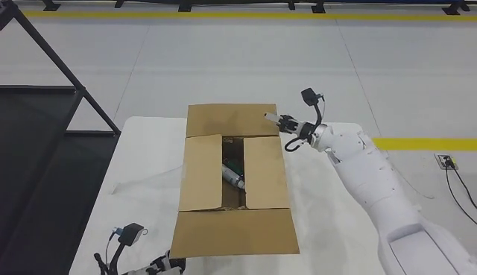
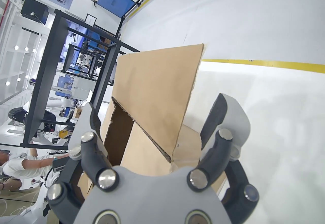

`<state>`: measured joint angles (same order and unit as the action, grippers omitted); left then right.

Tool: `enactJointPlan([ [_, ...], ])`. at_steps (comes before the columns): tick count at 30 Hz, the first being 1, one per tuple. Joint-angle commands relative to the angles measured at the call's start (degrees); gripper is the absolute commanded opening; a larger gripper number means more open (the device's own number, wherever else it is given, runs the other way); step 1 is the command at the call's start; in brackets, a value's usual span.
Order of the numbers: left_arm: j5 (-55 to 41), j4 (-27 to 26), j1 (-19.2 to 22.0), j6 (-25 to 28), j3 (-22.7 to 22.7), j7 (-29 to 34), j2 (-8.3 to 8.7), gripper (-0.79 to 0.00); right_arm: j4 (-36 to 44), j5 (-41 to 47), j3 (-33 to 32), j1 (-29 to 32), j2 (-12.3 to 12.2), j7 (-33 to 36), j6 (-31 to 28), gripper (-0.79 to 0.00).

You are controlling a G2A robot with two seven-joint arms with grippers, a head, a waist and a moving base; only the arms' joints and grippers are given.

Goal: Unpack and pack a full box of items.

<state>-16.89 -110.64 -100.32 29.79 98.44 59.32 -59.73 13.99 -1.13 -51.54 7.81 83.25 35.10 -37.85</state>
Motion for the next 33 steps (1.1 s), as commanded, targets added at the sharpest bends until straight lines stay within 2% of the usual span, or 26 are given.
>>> enactJointPlan([
  [1,-0.3,-0.1,0.0,0.2,0.0,-0.3,0.06,0.000,-0.4,1.2,-0.4,-0.1,0.1,1.5,-0.9,0.000],
  [17,-5.0,-0.3,-0.8,3.4,3.0,-2.3,0.51,0.000,-0.4,10.9,-4.6,0.4,-0.9,19.4,-9.3,0.000],
  [33,-10.2,-0.5,-2.4,5.3,5.4,-3.8,0.71,0.000,8.3,10.9,-2.9,3.0,-2.6,20.6,-10.7,0.000],
])
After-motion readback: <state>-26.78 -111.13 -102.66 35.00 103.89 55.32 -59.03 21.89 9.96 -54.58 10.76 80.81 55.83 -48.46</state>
